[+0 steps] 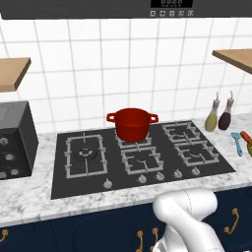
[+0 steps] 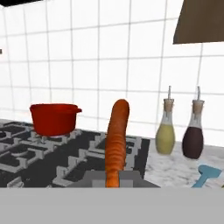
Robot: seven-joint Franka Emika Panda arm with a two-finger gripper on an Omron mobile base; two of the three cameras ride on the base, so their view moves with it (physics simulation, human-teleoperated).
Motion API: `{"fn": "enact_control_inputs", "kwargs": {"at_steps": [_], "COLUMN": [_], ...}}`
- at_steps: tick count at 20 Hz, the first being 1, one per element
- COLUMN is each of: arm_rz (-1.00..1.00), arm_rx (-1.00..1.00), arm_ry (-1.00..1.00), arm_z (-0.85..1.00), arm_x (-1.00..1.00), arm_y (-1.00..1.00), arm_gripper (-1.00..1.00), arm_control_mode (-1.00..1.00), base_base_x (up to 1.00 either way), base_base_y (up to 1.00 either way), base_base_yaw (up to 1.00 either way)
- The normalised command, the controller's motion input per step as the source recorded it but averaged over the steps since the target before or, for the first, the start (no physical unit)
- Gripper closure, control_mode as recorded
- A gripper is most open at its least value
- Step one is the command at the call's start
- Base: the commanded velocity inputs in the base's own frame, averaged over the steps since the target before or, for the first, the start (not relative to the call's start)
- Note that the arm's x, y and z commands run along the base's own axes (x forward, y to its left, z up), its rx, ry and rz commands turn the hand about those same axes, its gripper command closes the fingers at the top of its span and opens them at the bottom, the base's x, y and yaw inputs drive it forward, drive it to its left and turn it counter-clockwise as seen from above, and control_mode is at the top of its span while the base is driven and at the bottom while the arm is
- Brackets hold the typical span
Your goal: Put the carrot and cucumber in the pot. Retrieve the spatula and lightly stir the vegetables in the pot.
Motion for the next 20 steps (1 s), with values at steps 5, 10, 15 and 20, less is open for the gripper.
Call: {"fn": "enact_control_inputs", "kwargs": {"at_steps": [5, 10, 15, 20], "arm_rz": [0.0, 0.0, 0.0, 0.0], "arm_rx": [-0.06, -0.06, -0.24, -0.2], "arm_ry": [0.27, 0.34, 0.37, 0.22], "arm_z": [1.0, 1.0, 0.91, 0.46], "arm_x": [-0.06, 0.0, 0.05, 0.03], "arm_y": [1.0, 0.99, 0.69, 0.43], "arm_gripper": [1.0, 1.0, 1.0, 1.0], "arm_control_mode": [-1.0, -1.0, -1.0, -1.0], "base_base_x": [0.0, 0.0, 0.0, 0.0], "base_base_y": [0.0, 0.0, 0.0, 0.0], "base_base_yaw": [0.0, 0.0, 0.0, 0.0]}}
